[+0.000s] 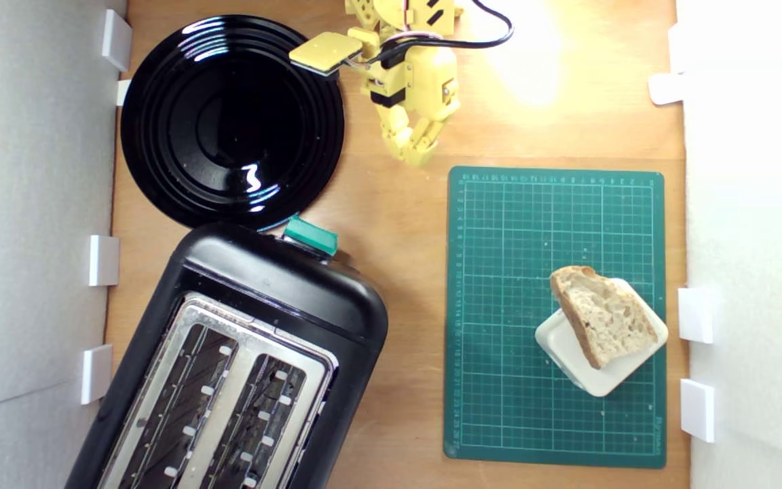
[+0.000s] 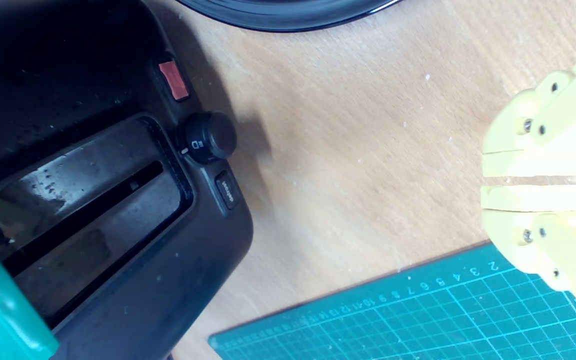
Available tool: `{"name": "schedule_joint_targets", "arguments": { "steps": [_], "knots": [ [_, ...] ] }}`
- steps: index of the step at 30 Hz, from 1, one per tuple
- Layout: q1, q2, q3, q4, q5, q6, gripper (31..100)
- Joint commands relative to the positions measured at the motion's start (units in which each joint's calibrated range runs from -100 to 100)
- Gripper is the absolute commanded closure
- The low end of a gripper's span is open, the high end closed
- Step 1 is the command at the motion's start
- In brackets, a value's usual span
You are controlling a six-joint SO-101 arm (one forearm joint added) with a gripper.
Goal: Pick bread and place in toaster
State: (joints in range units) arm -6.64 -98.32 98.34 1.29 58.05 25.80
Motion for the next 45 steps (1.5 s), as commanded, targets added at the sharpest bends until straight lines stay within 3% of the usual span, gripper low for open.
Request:
{"name": "schedule_joint_targets", "arguments": {
  "steps": [1, 26, 29, 45],
  "knots": [
    [-0.13, -0.52, 0.3, 0.34, 0.48, -0.19, 83.3],
    [-0.13, -0.52, 0.3, 0.43, 0.48, -0.19, 83.3],
    [-0.37, -0.43, 0.3, -1.47, 0.57, -0.29, 83.3],
    [-0.37, -0.43, 0.3, -2.1, 0.48, -0.19, 83.3]
  ]
}}
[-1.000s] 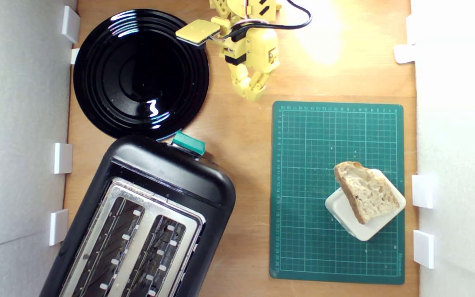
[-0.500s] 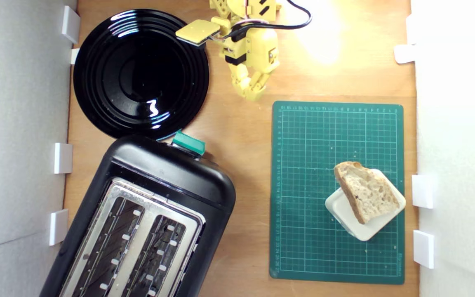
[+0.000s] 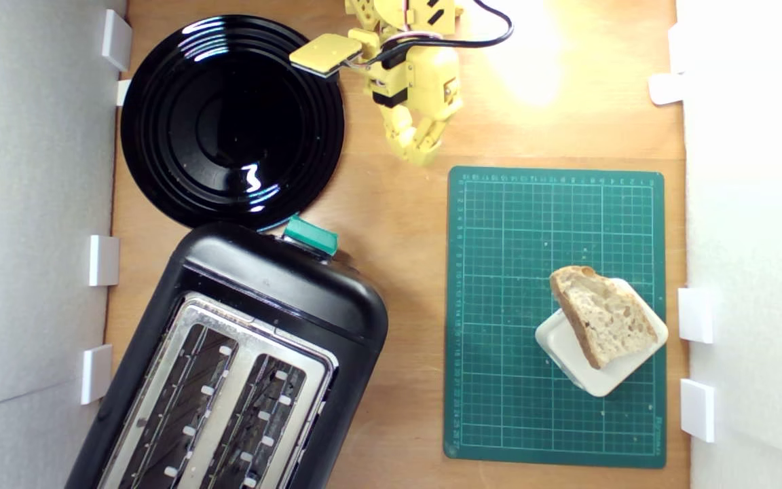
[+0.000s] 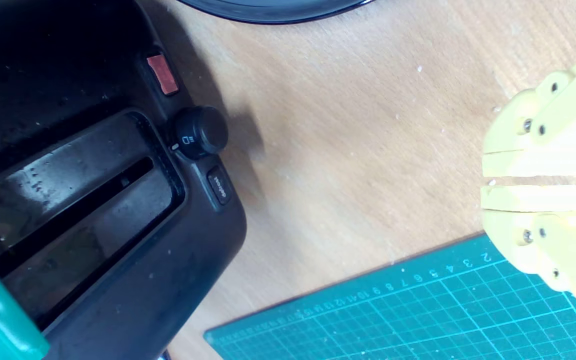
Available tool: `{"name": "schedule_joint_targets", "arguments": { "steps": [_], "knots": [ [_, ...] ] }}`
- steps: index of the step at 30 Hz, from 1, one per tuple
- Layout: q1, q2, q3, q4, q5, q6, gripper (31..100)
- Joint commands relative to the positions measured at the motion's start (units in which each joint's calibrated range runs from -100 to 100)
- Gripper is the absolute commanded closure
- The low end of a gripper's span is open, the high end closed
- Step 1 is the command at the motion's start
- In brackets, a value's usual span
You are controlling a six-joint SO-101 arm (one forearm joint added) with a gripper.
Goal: Pick bread and place in toaster
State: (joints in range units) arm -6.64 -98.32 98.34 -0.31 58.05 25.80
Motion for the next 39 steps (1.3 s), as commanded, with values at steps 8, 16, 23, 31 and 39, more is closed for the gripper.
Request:
{"name": "schedule_joint_targets", "arguments": {
  "steps": [8, 16, 23, 31, 39],
  "knots": [
    [-0.05, -0.43, -0.42, -1.96, 0.23, -0.08, 83.4],
    [-0.21, 1.15, -1.33, -2.77, -3.96, 0.23, 83.4],
    [-1.82, 9.63, -2.15, -2.95, -17.18, -0.4, 83.4],
    [-6.34, 25.44, -6.05, -2.95, -34.76, -5.58, 82.8],
    [-10.77, 43.74, -5.87, -2.77, -57.03, -9.97, 82.8]
  ]
}}
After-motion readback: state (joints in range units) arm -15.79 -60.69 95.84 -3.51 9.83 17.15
